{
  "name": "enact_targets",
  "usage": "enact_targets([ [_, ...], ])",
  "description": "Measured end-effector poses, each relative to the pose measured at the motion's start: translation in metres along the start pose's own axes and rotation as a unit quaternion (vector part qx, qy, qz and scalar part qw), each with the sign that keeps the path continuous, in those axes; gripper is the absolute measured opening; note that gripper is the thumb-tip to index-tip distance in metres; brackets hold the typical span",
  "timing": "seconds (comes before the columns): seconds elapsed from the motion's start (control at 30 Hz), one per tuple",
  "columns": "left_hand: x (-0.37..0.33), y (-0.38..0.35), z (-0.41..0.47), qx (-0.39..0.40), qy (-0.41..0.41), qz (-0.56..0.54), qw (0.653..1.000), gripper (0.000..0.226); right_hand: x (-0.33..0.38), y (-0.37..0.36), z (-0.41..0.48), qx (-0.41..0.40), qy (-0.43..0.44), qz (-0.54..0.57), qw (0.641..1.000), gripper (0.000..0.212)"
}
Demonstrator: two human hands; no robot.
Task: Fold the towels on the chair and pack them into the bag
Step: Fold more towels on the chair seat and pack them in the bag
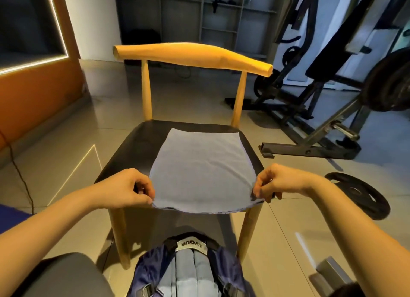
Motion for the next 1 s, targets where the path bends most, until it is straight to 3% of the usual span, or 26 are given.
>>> enact_targets([
  [0.1, -0.012, 0.017, 0.018, -0.029, -0.016, -0.028, 0.999, 0.008, 0.007, 0.021, 0.011, -0.09, -0.013, 0.006, 0.996, 0.011],
  [0.2, -0.013, 0.04, 0.061, -0.144, -0.004, -0.023, 0.989, 0.008, 0.015, 0.042, 0.046, -0.196, -0.041, 0.021, 0.98, 0.011],
  [0.3, -0.004, 0.061, 0.117, -0.223, 0.054, -0.031, 0.973, 0.003, 0.024, 0.055, 0.092, -0.234, -0.051, -0.013, 0.971, 0.015],
  [0.43, 0.013, 0.08, 0.184, -0.262, 0.116, -0.075, 0.955, 0.004, 0.02, 0.068, 0.151, -0.255, -0.045, -0.08, 0.963, 0.03],
  [0.6, 0.018, 0.082, 0.234, -0.22, 0.144, -0.15, 0.953, 0.011, 0.004, 0.076, 0.199, -0.279, -0.088, -0.119, 0.949, 0.036],
  [0.73, 0.024, 0.083, 0.245, -0.156, 0.168, -0.109, 0.967, 0.007, -0.006, 0.077, 0.218, -0.259, -0.122, -0.087, 0.954, 0.024],
  [1.0, 0.008, 0.101, 0.233, -0.129, 0.075, -0.142, 0.978, 0.022, -0.022, 0.082, 0.227, -0.225, -0.176, 0.066, 0.956, 0.007],
])
Point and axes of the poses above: each hand's wrist, its own z-axis towards the middle knuckle, its own y-axis out of the back of the hand, x = y × z, the point moved 2 cm from there along z, towards the middle knuckle, and after that the axes turned 15 degrees about -z, right-handed, at the moved point
